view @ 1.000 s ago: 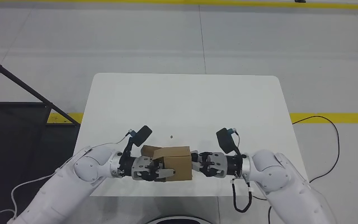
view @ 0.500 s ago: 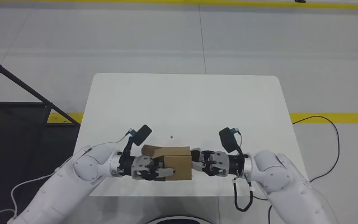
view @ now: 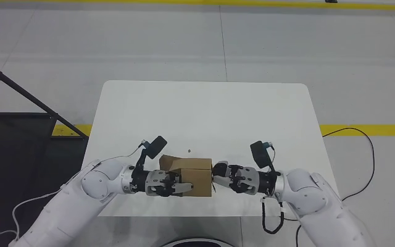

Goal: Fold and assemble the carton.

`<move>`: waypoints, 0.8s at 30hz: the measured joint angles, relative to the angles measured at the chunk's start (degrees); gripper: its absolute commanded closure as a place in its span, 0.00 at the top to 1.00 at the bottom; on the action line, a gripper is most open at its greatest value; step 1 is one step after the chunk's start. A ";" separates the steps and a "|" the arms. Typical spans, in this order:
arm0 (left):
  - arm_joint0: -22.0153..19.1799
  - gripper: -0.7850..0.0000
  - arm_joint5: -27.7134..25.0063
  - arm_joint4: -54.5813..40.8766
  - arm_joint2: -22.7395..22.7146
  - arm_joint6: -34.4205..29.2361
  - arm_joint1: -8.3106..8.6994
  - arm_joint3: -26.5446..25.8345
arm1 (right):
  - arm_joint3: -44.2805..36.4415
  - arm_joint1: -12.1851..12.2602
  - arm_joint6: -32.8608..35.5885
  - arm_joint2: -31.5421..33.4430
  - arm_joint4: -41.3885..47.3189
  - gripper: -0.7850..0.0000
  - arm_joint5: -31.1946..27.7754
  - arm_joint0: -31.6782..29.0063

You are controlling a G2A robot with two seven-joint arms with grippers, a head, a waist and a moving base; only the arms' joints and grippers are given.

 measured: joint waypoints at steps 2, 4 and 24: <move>-0.05 0.00 0.07 0.11 0.02 0.06 -0.06 0.06 | -0.05 0.03 -0.45 0.25 0.30 0.40 -0.27 -0.30; -0.12 0.00 0.24 0.19 0.02 0.20 -0.14 0.15 | -0.04 0.08 -0.65 0.45 0.73 0.40 -0.75 -0.56; 0.23 0.00 0.05 0.41 -0.20 0.21 -0.59 0.26 | 2.19 -0.44 2.64 -3.91 7.28 0.42 -3.09 2.53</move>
